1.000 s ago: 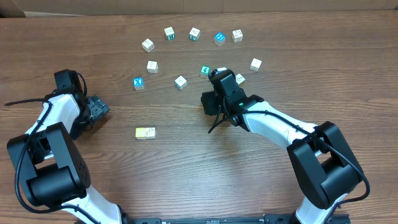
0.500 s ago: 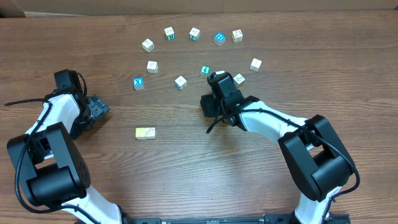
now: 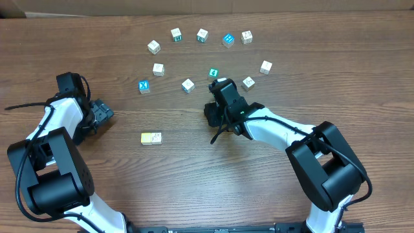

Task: Form a horizontal line
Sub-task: 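Lower the open right gripper onto the leaf-pictured block, then close the right gripper on the leaf block and lift it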

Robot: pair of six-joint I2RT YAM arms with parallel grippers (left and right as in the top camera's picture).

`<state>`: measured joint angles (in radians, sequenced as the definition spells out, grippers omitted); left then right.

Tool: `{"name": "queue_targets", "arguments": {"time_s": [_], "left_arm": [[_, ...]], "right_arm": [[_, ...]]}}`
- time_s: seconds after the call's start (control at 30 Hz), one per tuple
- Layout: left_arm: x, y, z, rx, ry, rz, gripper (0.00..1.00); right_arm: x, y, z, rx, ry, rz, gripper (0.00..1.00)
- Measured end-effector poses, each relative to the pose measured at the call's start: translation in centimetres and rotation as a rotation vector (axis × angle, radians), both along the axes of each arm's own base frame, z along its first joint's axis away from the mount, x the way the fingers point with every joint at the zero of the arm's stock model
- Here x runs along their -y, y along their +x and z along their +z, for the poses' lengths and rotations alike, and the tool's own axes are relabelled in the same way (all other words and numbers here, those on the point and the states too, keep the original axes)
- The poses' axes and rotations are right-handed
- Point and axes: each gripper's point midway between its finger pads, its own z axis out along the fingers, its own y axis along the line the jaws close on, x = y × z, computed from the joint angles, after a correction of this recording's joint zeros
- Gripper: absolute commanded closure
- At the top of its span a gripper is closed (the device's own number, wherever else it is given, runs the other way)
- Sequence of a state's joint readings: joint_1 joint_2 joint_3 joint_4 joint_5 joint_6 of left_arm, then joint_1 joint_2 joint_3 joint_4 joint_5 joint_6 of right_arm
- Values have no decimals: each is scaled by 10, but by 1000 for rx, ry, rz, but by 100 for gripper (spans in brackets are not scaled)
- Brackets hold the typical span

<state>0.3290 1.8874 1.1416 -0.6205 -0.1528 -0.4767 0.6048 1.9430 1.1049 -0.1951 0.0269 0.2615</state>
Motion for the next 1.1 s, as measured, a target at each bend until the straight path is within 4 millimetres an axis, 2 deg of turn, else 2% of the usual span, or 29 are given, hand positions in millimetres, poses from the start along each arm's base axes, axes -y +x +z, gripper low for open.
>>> {"name": "queue_targets", "arguments": {"time_s": [0.17,0.2,0.23,0.27,0.3,0.5,0.53,0.6,0.7,0.97,1.1], "left_arm": [[0,0,0,0,0,0,0],[0,0,0,0,0,0,0],[0,0,0,0,0,0,0],[0,0,0,0,0,0,0],[0,0,0,0,0,0,1],[0,0,0,0,0,0,0],[0,0,0,0,0,0,0],[0,0,0,0,0,0,0],[0,0,0,0,0,0,0],[0,0,0,0,0,0,1],[0,0,0,0,0,0,1]], "right_arm": [[6,12,5,61,-31,-40,45],[7,15,7,76,-34,-48,42],[7,16,7,82,-36,-53,36],[8,18,8,90,-37,-57,21],[8,19,9,94,-37,-65,0],[6,22,12,112,-28,-61,0],[5,23,13,117,-24,-62,2],[5,24,14,123,-22,-60,20],[4,24,14,117,-10,-68,37],[5,23,13,103,3,-96,40],[5,22,12,97,2,-99,48]]}}
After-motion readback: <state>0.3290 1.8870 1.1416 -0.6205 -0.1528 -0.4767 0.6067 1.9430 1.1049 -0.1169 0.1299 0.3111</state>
